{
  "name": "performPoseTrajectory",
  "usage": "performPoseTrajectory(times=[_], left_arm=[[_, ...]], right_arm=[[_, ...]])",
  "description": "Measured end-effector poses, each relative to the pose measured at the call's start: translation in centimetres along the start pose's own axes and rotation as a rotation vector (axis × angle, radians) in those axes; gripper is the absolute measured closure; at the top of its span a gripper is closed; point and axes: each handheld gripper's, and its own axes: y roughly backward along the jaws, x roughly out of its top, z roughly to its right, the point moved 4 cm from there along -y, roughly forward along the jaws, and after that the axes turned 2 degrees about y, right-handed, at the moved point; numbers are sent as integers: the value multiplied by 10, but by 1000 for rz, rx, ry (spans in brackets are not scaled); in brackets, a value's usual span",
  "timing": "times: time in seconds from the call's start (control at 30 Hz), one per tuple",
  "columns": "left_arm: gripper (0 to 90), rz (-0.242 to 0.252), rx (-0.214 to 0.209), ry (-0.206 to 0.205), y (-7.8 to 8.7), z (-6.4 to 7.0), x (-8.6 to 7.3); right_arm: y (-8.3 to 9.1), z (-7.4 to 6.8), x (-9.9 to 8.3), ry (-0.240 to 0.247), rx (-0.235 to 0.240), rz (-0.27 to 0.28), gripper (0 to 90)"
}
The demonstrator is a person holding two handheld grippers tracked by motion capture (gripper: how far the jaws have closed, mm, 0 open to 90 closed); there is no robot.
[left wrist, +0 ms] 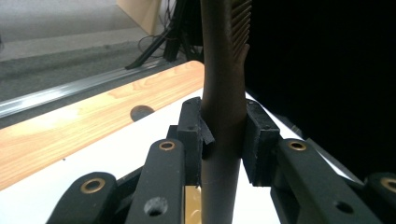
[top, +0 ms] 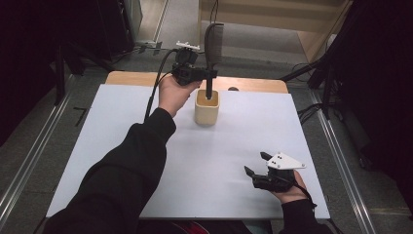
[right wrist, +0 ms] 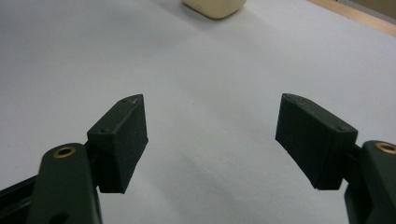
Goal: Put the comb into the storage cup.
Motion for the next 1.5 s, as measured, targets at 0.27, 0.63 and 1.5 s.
performPoseTrajectory(times=[0.27, 0.63, 1.5], left_arm=[[725, 15, 16, -16, -6, -2, 2], [725, 22, 23, -9, -20, -12, 1], [724, 26, 35, 3, -32, -31, -18]], right_arm=[[1, -1, 2, -3, 1, 16, 233], [1, -1, 3, -4, 9, 21, 228], [-2, -3, 3, 8, 13, 5, 228]])
